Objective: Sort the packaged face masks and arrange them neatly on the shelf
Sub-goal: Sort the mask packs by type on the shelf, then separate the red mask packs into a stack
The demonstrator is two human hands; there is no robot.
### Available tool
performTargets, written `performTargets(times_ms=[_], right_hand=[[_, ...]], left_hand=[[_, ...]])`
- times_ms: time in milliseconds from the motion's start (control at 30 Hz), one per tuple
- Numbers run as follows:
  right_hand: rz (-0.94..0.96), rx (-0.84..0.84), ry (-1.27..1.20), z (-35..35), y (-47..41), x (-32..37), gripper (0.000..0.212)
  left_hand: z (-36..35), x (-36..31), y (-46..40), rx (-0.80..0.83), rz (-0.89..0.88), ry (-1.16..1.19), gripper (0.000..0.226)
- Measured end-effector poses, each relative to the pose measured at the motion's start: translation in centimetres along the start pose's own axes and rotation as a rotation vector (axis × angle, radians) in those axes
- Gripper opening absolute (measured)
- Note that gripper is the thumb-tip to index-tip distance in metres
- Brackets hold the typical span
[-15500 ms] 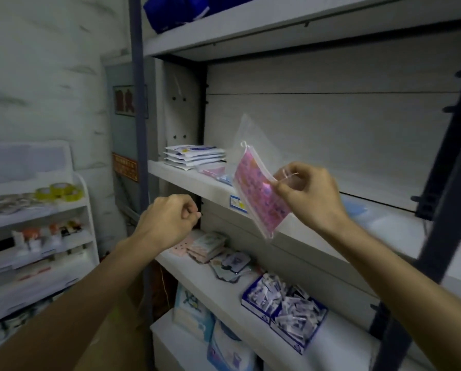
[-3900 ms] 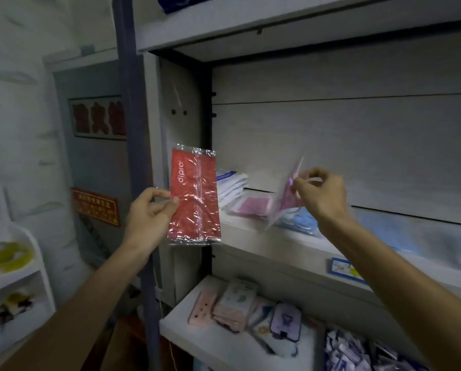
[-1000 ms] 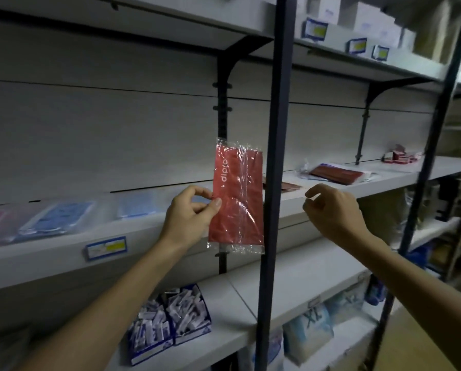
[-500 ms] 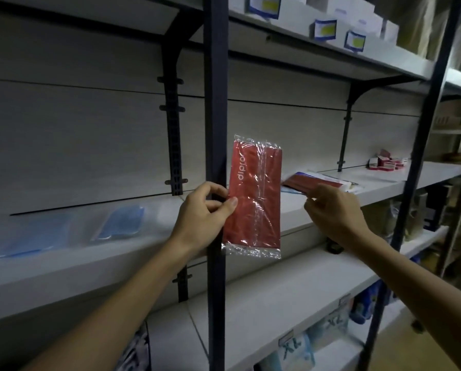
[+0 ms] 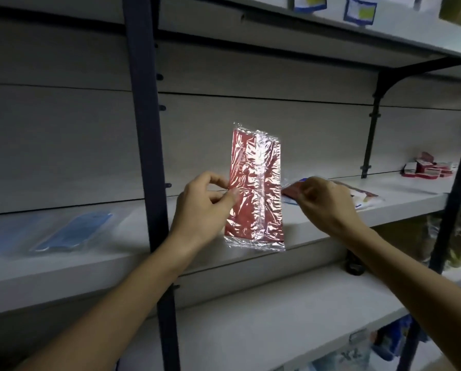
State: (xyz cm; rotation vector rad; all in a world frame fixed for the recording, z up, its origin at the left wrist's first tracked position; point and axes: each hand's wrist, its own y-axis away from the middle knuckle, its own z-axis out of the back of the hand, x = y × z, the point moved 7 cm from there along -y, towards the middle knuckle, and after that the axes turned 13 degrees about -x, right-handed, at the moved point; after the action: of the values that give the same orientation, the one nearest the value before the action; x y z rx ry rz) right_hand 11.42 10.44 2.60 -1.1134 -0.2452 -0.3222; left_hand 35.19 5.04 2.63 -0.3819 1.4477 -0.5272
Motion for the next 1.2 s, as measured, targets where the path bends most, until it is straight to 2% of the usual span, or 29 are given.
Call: performTargets(times_ms=[300,400,600,900,1200], right_hand=[[0.086,0.1,-0.148,-2.4,-3.8,-6.3,0.018],[0.139,0.131,-0.206,-3.4,-4.2,-7.0,0.011],[0.121,0.191,-0.299,-6.4,-4.9,-6.8,0.017],[0.142,0.248,-0.352,-11.7,-7.8,-6.9,0.021],[0.145,0.25,-0.359,-16.3,-9.6,-7.5,0.017]], left_hand=[[-3.6,2.6,-0.7,-0.243,0.144,-0.165,0.015],[-4.0,3.2,-0.9,-0.307,0.172,-0.202,0.014],[-3.3,4.0,-3.4,-0.434,0.164,-0.322,0.014],[-2.5,8.6,-8.5,-0.504,0.233,-0.566,0.017],[-2.7,11.5,-10.9,-0.356,0.211,-1.073,0.015]])
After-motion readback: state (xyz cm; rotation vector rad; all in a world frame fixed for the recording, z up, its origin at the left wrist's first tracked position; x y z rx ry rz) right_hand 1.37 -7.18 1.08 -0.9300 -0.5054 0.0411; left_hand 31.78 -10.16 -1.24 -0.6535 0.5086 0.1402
